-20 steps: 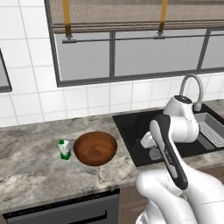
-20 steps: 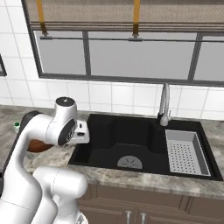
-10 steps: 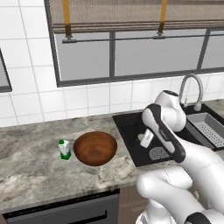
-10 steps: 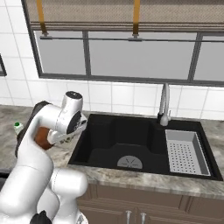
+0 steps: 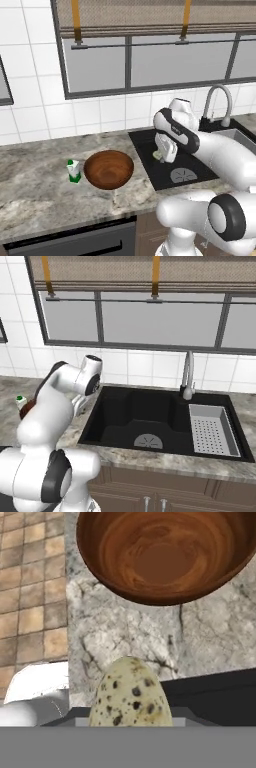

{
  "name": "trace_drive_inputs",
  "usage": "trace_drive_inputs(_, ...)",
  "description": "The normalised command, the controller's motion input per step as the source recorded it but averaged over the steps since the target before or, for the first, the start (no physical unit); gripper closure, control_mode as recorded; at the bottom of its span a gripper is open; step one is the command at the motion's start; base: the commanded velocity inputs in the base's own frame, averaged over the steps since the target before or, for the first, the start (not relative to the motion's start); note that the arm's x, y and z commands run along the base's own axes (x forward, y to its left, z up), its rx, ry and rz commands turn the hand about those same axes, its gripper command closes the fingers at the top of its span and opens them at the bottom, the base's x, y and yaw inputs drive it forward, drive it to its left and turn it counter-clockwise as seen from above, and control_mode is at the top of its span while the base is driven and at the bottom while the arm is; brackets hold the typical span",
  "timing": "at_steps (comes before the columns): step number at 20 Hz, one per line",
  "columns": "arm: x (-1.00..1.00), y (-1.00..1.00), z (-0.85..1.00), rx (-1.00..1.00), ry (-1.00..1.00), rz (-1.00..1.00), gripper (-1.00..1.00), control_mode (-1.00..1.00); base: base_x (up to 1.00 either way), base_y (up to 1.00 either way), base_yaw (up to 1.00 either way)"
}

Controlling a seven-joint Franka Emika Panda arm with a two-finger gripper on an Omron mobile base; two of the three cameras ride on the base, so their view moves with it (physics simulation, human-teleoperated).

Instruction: Gather the eggs and milk located in the vicinity of the sink area and place them right next to the bowl.

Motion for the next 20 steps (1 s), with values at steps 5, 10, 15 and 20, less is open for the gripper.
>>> trace_drive_inputs(5,0.21,0.19,-0.75,0.00,0.00,0.20,1.00,-1.00,0.00,0.00,0.00)
trace_drive_inputs(10,0.13,0.16,-0.46,0.00,-0.01,0.10,1.00,-1.00,0.00,0.00,0.00)
trace_drive_inputs(15,0.43,0.05,-0.40,0.01,-0.02,0.01,1.00,-1.00,0.00,0.00,0.00)
trace_drive_inputs(20,0.32,0.12,-0.13,0.00,-0.02,0.00,1.00,-1.00,0.00,0.00,0.00)
